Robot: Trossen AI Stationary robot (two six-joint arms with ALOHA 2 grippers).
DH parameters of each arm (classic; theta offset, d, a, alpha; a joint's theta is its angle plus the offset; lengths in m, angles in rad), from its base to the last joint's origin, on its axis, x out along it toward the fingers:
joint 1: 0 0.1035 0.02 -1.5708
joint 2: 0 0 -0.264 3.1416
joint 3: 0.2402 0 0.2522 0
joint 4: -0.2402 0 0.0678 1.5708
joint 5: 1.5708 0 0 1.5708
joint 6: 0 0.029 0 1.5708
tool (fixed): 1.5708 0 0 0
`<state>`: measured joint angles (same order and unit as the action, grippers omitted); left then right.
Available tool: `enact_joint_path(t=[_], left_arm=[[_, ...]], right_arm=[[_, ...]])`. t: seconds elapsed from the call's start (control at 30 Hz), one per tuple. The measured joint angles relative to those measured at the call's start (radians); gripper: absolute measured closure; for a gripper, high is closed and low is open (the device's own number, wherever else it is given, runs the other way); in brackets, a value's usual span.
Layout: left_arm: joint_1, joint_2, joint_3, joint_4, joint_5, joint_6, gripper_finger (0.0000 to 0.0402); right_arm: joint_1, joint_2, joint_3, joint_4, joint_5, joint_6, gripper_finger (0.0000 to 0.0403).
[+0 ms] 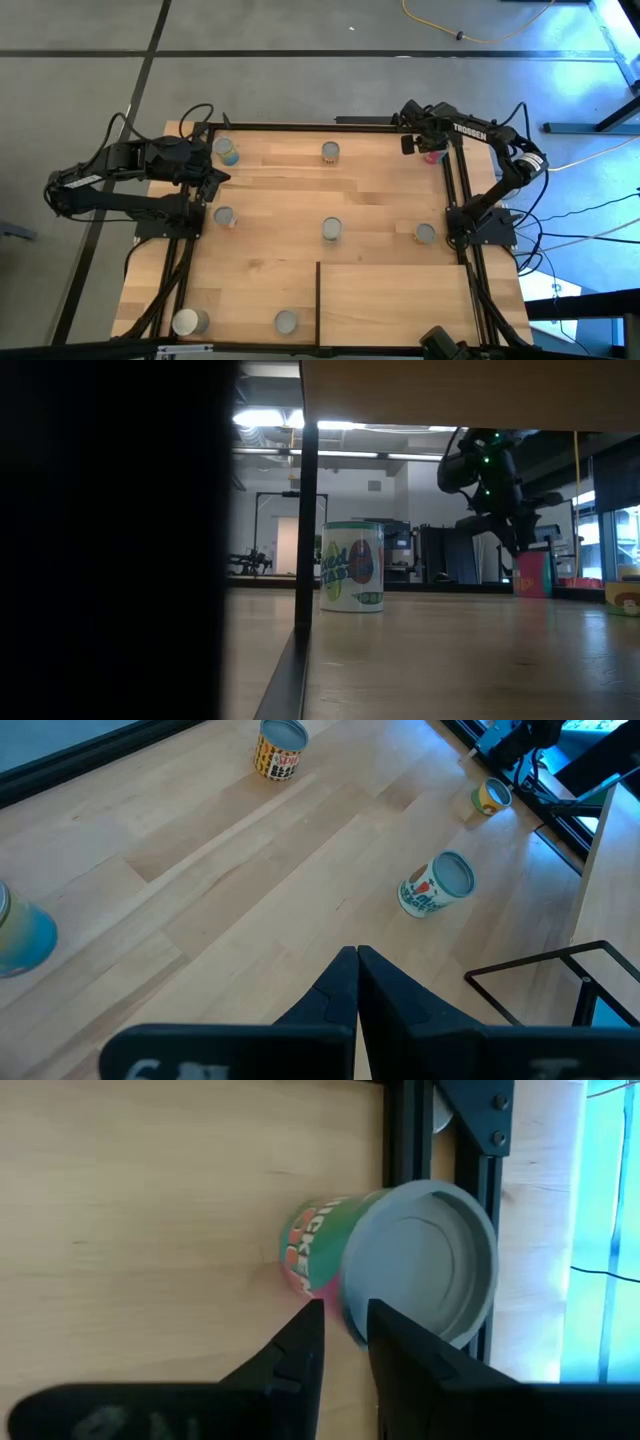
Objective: Pick and place cans onto a shelf
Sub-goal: Put the pink canned chicken soup on the shelf
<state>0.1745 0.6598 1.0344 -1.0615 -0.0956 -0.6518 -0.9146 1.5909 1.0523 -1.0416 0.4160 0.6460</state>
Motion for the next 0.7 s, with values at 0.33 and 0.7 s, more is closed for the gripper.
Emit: enact_joint_path(t=[0.33, 0.7], left_arm=[[0.0, 0.0, 0.0, 0.0, 0.0, 0.0, 0.0401], [0.0, 0.0, 0.0, 0.0, 0.0, 0.0, 0.0401]], right_arm=[[-0.006, 0.0, 0.0, 0.005, -0.024, -0.003, 0.0321], [-0.005, 0.0, 0.001, 0.008, -0.023, -0.004, 0.0391]])
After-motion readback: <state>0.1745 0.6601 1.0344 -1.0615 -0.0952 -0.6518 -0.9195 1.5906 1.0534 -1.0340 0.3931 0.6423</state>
